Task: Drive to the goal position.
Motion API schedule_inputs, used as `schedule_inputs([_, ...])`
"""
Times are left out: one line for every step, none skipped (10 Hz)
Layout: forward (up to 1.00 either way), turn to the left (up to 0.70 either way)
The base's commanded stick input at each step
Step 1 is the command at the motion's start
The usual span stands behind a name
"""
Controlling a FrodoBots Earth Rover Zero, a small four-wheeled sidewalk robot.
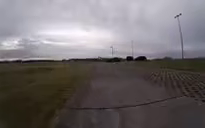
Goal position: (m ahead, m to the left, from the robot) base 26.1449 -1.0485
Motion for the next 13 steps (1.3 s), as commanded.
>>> schedule_inputs([1.0,0.0])
schedule_inputs([1.0,0.0])
schedule_inputs([1.0,0.0])
schedule_inputs([1.0,0.0])
schedule_inputs([1.0,0.0])
schedule_inputs([1.0,0.0])
schedule_inputs([1.0,0.0])
schedule_inputs([1.0,0.0])
schedule_inputs([1.0,0.0])
schedule_inputs([1.0,0.0])
schedule_inputs([1.0,0.0])
schedule_inputs([1.0,0.0])
schedule_inputs([1.0,0.0])
